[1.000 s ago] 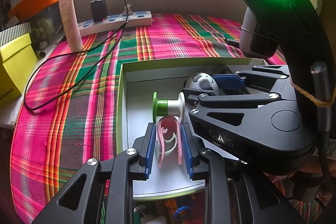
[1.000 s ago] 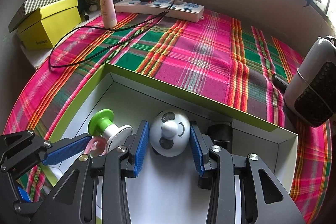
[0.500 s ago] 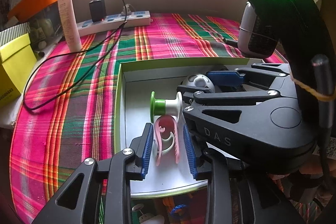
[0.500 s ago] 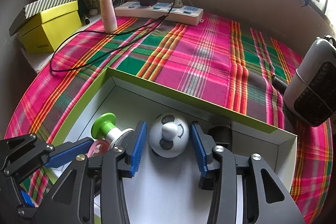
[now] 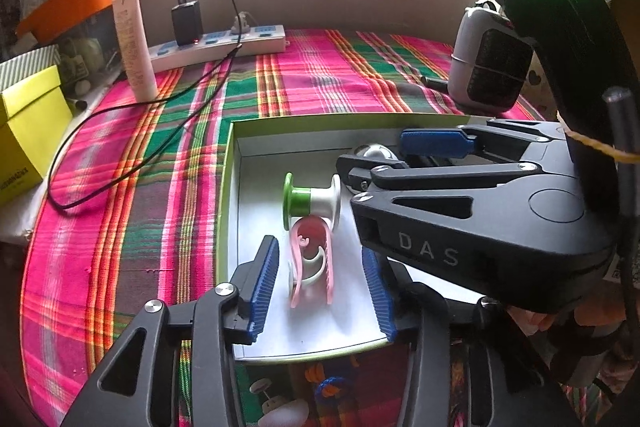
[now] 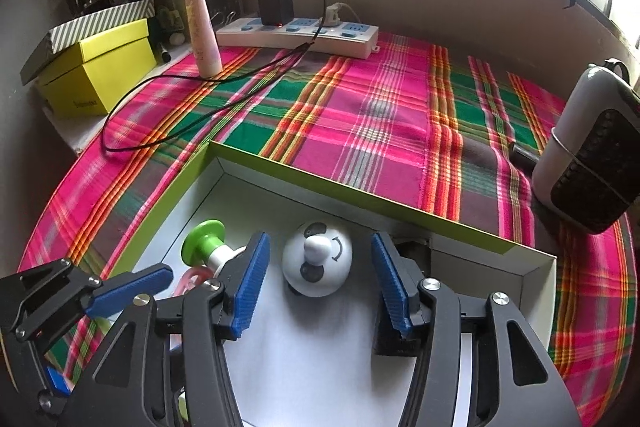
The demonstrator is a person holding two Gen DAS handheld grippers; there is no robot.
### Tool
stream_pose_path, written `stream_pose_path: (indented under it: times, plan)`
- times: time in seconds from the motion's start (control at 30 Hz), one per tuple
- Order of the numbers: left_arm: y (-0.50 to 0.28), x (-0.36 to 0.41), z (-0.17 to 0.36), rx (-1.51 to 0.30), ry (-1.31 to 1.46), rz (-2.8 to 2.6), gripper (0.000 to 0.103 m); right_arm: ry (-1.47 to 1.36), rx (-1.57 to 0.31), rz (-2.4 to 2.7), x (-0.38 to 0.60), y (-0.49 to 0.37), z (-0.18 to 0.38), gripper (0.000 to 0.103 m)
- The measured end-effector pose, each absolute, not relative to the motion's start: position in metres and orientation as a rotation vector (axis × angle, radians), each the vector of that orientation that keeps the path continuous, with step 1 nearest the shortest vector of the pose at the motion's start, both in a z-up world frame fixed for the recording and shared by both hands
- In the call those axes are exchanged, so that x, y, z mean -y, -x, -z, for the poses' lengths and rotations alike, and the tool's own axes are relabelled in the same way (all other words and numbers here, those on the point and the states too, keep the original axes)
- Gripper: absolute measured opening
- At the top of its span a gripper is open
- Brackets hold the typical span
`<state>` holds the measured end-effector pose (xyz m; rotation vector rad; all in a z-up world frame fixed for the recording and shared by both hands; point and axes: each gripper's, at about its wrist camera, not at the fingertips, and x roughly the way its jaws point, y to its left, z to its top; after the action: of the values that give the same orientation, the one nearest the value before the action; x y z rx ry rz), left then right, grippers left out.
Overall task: Organize objects
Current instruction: 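Open right tool releasing the panda toy while left tool releases the pink clip, then withdraw both open tools up and out of the box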
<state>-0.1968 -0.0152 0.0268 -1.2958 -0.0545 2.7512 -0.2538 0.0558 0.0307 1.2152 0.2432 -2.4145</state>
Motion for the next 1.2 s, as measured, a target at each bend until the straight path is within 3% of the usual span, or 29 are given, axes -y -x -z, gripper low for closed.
stream_pose_path:
  times: [1.2]
  plan:
    - [0.136, 0.024, -0.05, 0.092, 1.196, -2.818, 0.045, -1.08, -0.115, 2.575, -0.092, 0.17, -0.062, 0.054]
